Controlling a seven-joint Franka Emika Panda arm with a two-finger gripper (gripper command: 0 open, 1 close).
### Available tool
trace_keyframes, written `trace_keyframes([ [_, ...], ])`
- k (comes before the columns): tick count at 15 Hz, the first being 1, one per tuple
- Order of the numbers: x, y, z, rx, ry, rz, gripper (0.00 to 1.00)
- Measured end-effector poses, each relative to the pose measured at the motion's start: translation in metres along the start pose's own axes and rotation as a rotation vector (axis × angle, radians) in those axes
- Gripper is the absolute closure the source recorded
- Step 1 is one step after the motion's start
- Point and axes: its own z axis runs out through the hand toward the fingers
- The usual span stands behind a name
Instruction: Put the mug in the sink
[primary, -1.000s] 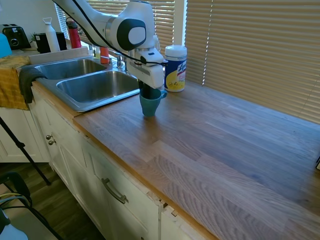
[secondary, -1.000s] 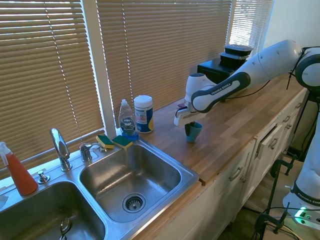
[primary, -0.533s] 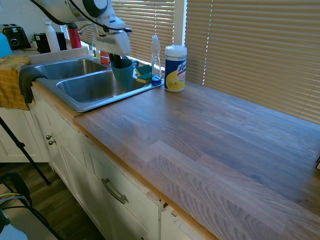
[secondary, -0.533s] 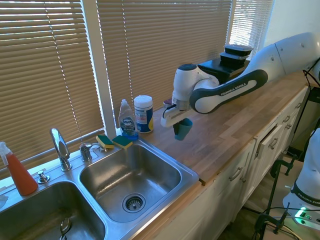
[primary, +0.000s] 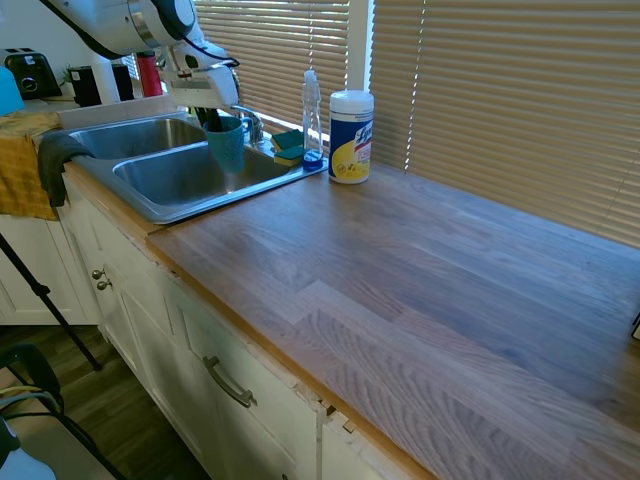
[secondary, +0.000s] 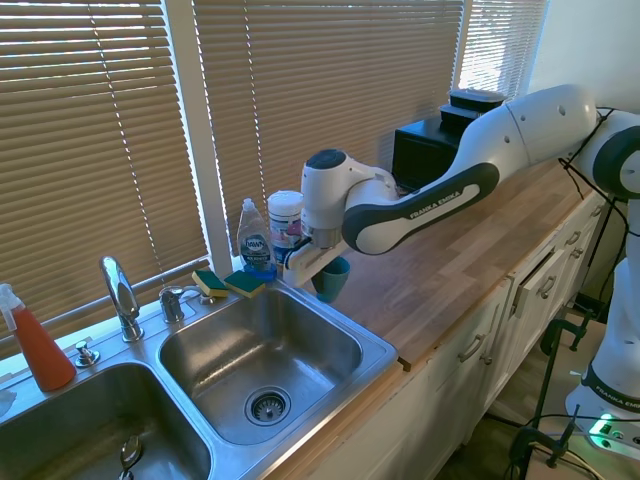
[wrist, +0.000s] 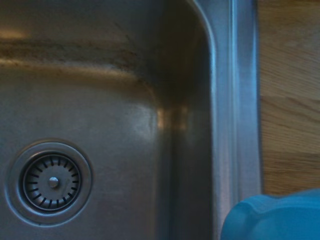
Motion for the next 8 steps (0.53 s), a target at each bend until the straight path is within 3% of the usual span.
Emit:
trace_keyframes([
  [4, -0.050, -0.065, 0.013, 0.018, 0.009, -0.085, 1.00],
  [8, -0.062, -0.108, 0.080, 0.002, 0.012, -0.090, 1.00],
])
